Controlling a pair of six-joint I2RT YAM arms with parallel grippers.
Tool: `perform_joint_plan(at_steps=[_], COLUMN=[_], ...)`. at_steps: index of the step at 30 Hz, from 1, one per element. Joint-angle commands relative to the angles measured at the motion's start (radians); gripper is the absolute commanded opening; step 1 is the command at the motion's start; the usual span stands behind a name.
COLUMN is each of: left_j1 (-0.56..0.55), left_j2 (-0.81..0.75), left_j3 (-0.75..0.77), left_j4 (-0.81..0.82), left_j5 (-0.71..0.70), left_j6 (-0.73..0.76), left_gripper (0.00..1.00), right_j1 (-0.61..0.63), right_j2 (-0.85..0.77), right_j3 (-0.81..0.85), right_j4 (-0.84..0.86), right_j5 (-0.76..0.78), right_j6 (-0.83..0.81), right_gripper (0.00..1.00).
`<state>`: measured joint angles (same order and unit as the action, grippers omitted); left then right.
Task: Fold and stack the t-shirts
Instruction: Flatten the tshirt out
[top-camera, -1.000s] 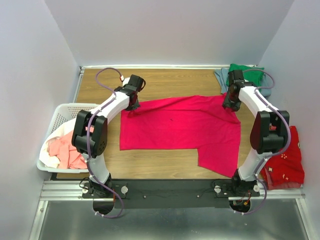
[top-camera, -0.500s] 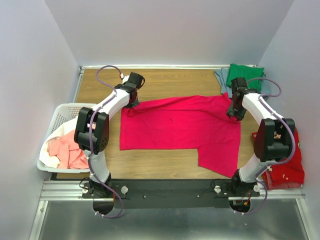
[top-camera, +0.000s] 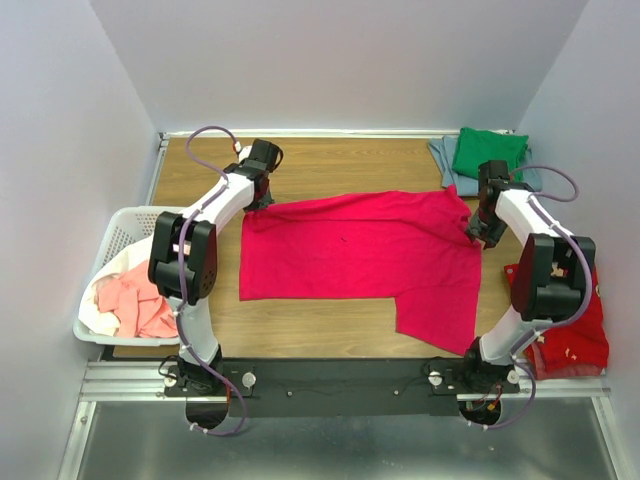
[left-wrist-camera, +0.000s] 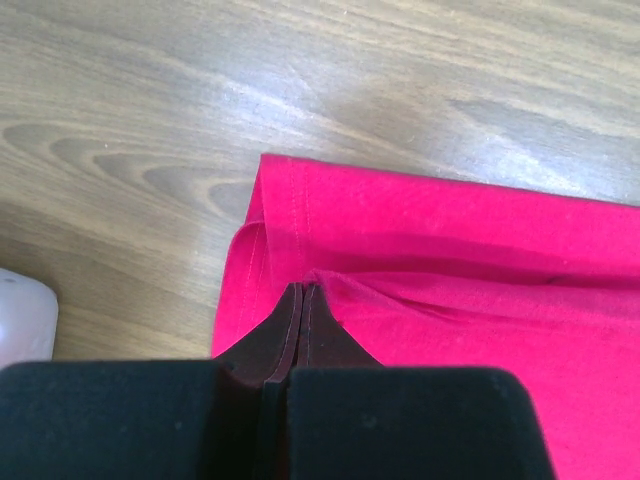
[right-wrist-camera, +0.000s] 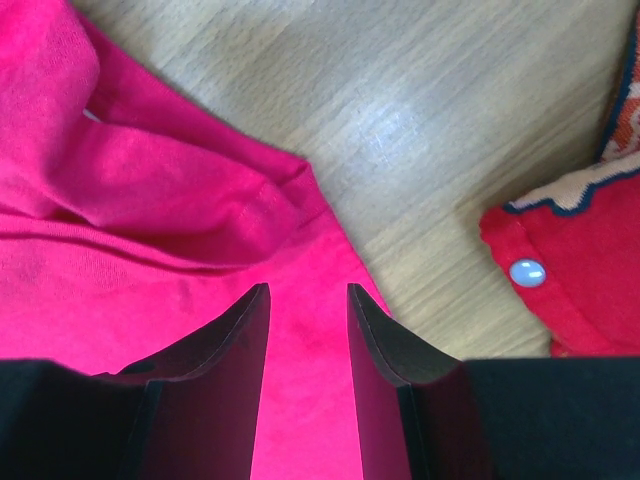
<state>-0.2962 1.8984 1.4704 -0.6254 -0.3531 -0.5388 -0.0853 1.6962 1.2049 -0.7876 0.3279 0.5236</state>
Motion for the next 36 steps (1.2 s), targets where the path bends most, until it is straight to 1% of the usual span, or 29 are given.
perform_joint_plan(at_steps=[1, 13, 15, 21, 27, 36], left_j1=[0.005, 0.011, 0.014, 0.017, 0.017, 0.019], left_j2=[0.025, 0.05, 0.053, 0.062, 0.065, 0.067], left_j3=[0.044, 0.076, 0.08, 0.087, 0.09, 0.09], left_j4=[0.003, -0.016, -0.017, -0.022, -0.023, -0.023], left_j5=[-0.017, -0.017, -0.017, -0.014, -0.014, -0.015], left_j6=[0.014, 0.02, 0.022, 0.025, 0.026, 0.028], left_gripper=[0.0, 0.0, 0.0, 0.0, 0.0, 0.0], right_j1=[-0.014, -0.039, -0.039, -0.039, -0.039, -0.039], right_j2=[0.043, 0.148, 0.155, 0.18, 0.183, 0.194], right_j3=[-0.008, 0.021, 0.025, 0.051, 0.091, 0.093], right_j4=[0.05, 0.11, 0.114, 0.125, 0.123, 0.122], right_j5=[-0.012, -0.032, -0.035, -0.038, -0.03, -0.03], right_j6=[0.018, 0.015, 0.013, 0.004, -0.007, -0.016], right_gripper=[0.45, 0.45, 0.42, 0.41, 0.41, 0.41])
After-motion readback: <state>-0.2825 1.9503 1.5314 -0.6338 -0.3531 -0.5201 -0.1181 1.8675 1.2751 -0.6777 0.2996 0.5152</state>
